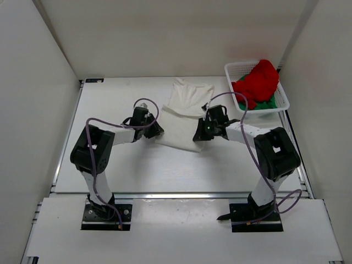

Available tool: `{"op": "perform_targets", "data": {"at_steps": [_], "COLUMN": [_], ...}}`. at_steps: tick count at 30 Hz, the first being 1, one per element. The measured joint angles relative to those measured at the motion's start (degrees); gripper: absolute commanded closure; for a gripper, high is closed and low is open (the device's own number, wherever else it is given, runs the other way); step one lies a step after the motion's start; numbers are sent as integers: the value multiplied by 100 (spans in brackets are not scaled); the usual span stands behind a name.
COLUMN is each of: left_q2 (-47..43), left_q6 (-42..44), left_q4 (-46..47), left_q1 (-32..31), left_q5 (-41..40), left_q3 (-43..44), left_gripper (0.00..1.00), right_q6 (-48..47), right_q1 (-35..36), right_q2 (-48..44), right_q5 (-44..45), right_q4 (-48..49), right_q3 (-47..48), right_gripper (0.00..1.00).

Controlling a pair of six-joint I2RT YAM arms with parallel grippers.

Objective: Fold and stack the t-shirts
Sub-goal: Grab one side of the 2/3 rectangular tshirt with both arms

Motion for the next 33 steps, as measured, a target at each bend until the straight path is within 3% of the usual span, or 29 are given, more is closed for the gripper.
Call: {"op": "perform_targets", "data": {"at_steps": [6, 11, 16, 21, 24, 28, 33], "left_q2": [-437, -1513, -2485, -3311, -3532, -3491, -3139], "left_q6": [-151, -212, -92, 210, 306, 284, 223], "left_q4": [675, 817, 203, -487, -649, -632, -282], "left_q1": [127, -125, -247, -188, -219, -382, -684], "left_q5": [232, 317, 330, 160, 157, 168, 173], "left_q3": [-1027, -2240, -2780, -2916, -3117, -3254, -3176], "left_gripper": [57, 55, 49, 39, 36, 36, 48], "right_q6": [131, 133, 90, 90, 90, 127, 221], "right_q1": [144, 243, 398, 273, 85, -66, -50], "right_q2": [-109, -743, -1473, -2551, -2804, -2472, -2033], "right_q5": [28, 50, 92, 125, 101, -39, -409], "right_q4": [444, 619, 273, 63, 96, 168, 675], "right_q3": [-966, -1705, -2133, -2557, -2802, -3018, -2907], "right_gripper": [100, 100, 69, 56, 55, 54, 60]}}
